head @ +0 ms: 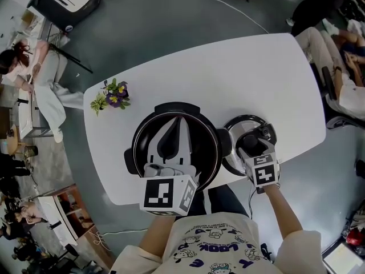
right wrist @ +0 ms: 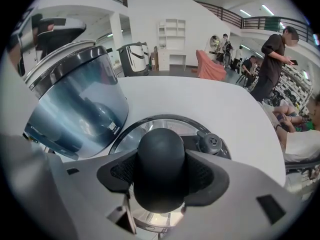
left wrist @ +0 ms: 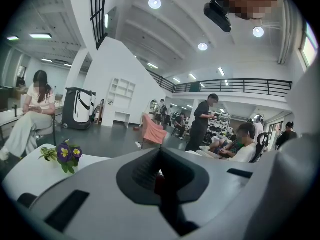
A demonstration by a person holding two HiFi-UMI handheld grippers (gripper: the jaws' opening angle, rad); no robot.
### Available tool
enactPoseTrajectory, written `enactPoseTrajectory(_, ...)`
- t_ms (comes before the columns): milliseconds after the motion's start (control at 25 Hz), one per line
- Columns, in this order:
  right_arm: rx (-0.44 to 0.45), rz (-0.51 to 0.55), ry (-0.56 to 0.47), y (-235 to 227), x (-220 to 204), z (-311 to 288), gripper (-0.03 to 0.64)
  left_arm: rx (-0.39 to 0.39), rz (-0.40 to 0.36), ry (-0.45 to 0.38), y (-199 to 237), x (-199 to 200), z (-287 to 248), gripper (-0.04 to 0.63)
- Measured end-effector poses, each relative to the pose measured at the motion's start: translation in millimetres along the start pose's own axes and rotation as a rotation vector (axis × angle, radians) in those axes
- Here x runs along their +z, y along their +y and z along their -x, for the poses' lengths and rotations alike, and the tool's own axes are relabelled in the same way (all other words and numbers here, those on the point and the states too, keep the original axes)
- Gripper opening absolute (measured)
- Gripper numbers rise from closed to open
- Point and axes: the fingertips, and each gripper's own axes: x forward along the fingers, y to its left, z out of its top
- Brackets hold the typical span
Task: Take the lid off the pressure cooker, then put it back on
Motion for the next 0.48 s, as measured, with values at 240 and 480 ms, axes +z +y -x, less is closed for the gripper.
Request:
enactPoseTrajectory(240,0.014,0.016,-0.099,1,6,-4,0.398,0.013,-0.001,-0.024,7,2,7,0.014)
enactPoseTrajectory(480,0.044,0.025,-0.218,13,36,15,0.445,0.048,-0.013,-0.052,12,14,22,0.014)
